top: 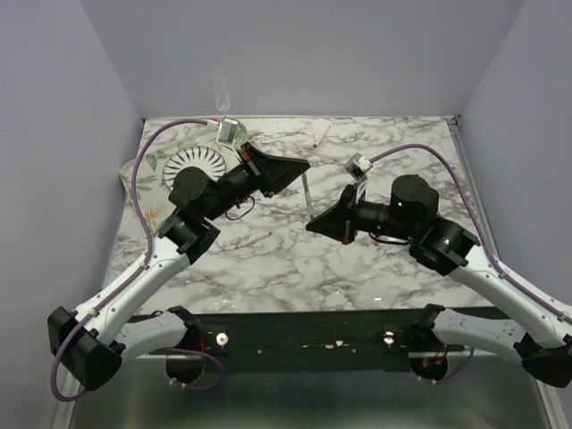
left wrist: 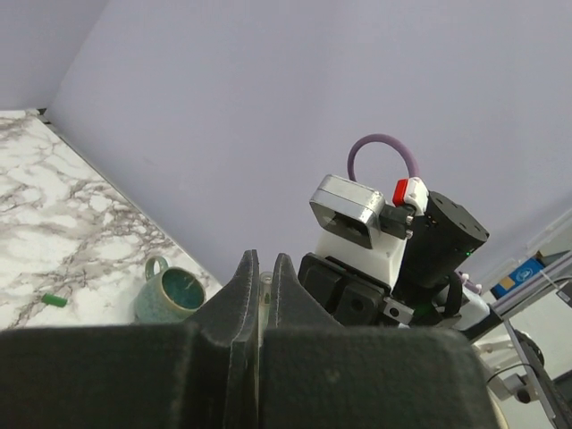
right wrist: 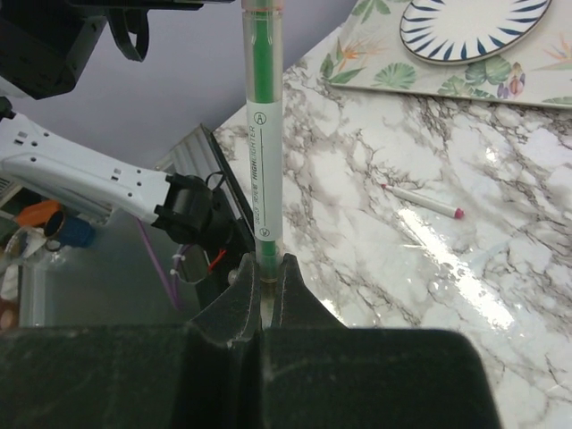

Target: Insert the pens into the pen caps

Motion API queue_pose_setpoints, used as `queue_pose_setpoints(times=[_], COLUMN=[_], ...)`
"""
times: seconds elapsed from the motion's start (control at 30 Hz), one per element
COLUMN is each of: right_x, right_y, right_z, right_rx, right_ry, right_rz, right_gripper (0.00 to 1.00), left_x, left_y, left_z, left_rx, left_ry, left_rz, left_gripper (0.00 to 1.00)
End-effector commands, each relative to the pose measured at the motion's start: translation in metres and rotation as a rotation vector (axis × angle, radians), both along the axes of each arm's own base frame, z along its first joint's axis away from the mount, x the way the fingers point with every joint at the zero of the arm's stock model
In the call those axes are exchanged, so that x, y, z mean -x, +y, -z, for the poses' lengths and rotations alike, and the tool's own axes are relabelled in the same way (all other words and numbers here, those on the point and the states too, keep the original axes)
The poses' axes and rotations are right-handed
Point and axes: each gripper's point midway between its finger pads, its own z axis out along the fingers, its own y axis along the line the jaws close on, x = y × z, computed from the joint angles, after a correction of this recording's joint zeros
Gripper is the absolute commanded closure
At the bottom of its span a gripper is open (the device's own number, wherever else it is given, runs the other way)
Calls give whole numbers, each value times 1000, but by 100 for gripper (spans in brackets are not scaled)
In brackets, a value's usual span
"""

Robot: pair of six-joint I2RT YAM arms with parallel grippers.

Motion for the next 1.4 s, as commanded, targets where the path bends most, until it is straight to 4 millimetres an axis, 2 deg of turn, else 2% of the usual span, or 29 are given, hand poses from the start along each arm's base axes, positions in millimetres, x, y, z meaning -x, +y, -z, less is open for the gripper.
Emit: queue_pose_setpoints(times=[0.0, 0.17, 0.3, 0.33, 0.43, 0.5, 0.53, 0.57, 0.6, 0.63, 0.67, 0.7, 0.73, 0.77, 0.8, 0.83, 0.9, 0.93, 0.97, 1.07, 1.1, 1.13, 1.17, 1.23, 1.27, 1.3, 1.33, 1.37], right_x=[-47, -57, -62, -65, -61, -54, -53, -47, -39, -35, -33, -26, -22, -20, -14, -12, -11, -10, -9, -18, -29, -33, -40, -50, -55, -60, -65, -71], right_y=[-19, -29, -31, -28, -19, -10, -4, -2, 3, 4, 6, 5, 4, 4, 1, -1, -4, -7, -8, -15, -19, -24, -23, -27, -25, -27, -27, -27], right_z=[-119, -136, -152, -143, -136, -123, -104, -97, -84, -76, -53, -45, -37, -14, -19, -10, 7, 12, 17, 56, 69, 89, 111, 139, 163, 174, 184, 190], right_rx=[-248, -260, -272, -239, -214, -199, -174, -171, -160, -155, -124, -120, -113, -83, -109, -100, -81, -74, -74, -11, 12, 62, 105, 175, 228, 252, 273, 285], right_ry=[-296, -337, -365, -347, -341, -326, -308, -301, -287, -274, -236, -225, -213, -177, -197, -181, -144, -132, -110, 16, 50, 106, 176, 240, 296, 312, 329, 345], right_rz=[255, 319, 334, 324, 271, 199, 169, 138, 81, 57, 40, 15, 1, -9, -20, -19, -2, 5, 11, 101, 179, 223, 263, 334, 360, 395, 420, 450], right_gripper=[99, 99, 99, 99, 99, 99, 99, 99, 99, 99, 99, 99, 99, 99, 99, 99, 99, 99, 99, 99, 99, 99, 99, 99, 99, 99, 99, 99], left_x=[44, 43, 45, 45, 42, 37, 33, 26, 21, 12, 4, -3, -10, -17, -26, -34, -51, -58, -62, -76, -82, -88, -93, -101, -104, -106, -106, -107], left_y=[-27, -26, -27, -27, -25, -21, -20, -16, -14, -13, -7, -3, -2, 3, 11, 14, 31, 36, 41, 56, 62, 70, 78, 96, 102, 108, 123, 129], left_z=[87, 102, 105, 105, 102, 87, 82, 64, 55, 53, 33, 26, 22, 6, 1, -2, -13, -14, -16, -12, -10, -7, 4, 13, 29, 37, 38, 58], left_rx=[-203, -245, -244, -245, -257, -263, -267, -258, -259, -284, -284, -292, -299, -294, -292, -293, -280, -279, -277, -308, -331, -345, -377, -432, -468, -486, -489, -515], left_ry=[211, 227, 226, 225, 212, 190, 173, 153, 136, 118, 104, 93, 89, 64, 63, 65, 76, 80, 81, 68, 53, 59, 87, 72, 89, 96, 96, 117], left_rz=[235, 219, 223, 226, 205, 179, 165, 140, 125, 99, 66, 40, 17, -25, -68, -99, -188, -217, -239, -300, -331, -365, -404, -509, -540, -570, -647, -674], left_gripper=[100, 100, 100, 100, 100, 100, 100, 100, 100, 95, 87, 82, 72, 65, 57, 47, 40, 24, 20, 10, 7, 1, 1, 1, 1, 1, 1, 1])
